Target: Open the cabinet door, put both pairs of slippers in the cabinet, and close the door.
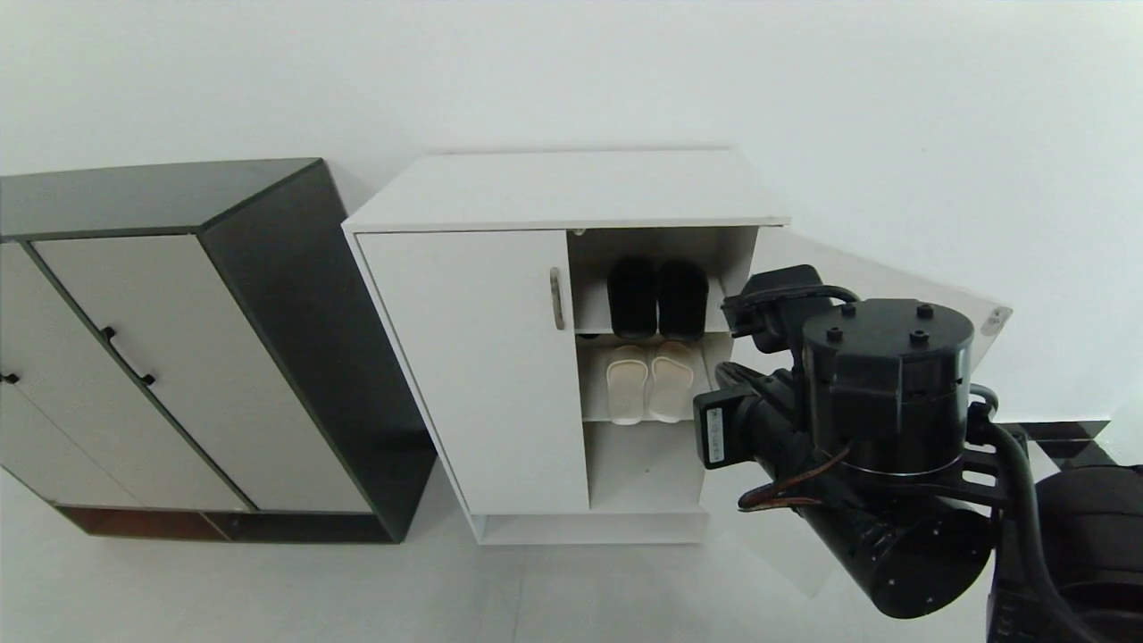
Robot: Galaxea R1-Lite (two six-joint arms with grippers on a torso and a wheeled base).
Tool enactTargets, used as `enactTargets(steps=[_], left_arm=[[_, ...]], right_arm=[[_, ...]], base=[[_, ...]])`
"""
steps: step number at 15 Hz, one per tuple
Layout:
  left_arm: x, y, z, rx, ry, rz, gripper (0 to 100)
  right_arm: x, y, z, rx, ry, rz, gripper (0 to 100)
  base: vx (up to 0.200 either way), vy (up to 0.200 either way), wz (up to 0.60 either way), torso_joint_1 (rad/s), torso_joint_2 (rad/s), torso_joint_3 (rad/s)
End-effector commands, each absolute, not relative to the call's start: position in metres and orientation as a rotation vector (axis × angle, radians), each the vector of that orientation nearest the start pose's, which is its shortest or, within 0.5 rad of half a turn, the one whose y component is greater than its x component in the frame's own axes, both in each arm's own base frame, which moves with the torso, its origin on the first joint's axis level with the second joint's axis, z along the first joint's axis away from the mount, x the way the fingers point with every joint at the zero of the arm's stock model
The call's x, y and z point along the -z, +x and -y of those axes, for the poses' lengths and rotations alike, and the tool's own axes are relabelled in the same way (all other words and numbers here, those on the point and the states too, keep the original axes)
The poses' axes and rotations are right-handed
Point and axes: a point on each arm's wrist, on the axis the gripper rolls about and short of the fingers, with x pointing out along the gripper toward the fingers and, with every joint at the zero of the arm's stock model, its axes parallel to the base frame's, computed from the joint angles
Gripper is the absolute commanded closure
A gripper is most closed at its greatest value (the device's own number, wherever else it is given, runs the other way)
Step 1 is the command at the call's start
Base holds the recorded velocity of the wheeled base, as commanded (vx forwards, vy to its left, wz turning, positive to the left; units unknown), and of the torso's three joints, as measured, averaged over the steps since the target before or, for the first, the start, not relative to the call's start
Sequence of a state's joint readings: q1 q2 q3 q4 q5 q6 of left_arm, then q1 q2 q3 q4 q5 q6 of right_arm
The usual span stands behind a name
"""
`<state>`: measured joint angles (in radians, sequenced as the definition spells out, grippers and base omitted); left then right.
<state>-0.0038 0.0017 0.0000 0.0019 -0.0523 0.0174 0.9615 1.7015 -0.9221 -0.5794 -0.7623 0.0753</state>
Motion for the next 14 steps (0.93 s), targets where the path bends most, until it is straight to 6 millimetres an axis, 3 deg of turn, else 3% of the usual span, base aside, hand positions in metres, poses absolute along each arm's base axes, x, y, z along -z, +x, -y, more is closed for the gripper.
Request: enactTargets(steps=[1, 10, 14], left_arm=[[-0.0754, -0.0227, 0.0011, 0.055, 0.017, -0.003, 100], [-0.0754, -0.0227, 0.0011, 0.055, 0.017, -0.003, 100], [-0.0754, -0.0227, 0.0011, 0.055, 0.017, -0.003, 100]], right_arm=[[-0.2088, 0.1910, -0.2459, -0.192, -0.078, -0.138, 100], [-0.2073, 0.1915, -0.2449, -0.187, -0.081, -0.141, 100], [-0.2058, 0.1918, -0.2453, -0.189, -0.086, -0.145, 100]], base=[[0.000, 0.000, 0.00, 0.188, -0.49, -0.300], [0.000, 0.000, 0.00, 0.224, -0.53, -0.310], [0.000, 0.000, 0.00, 0.071, -0.15, -0.084]])
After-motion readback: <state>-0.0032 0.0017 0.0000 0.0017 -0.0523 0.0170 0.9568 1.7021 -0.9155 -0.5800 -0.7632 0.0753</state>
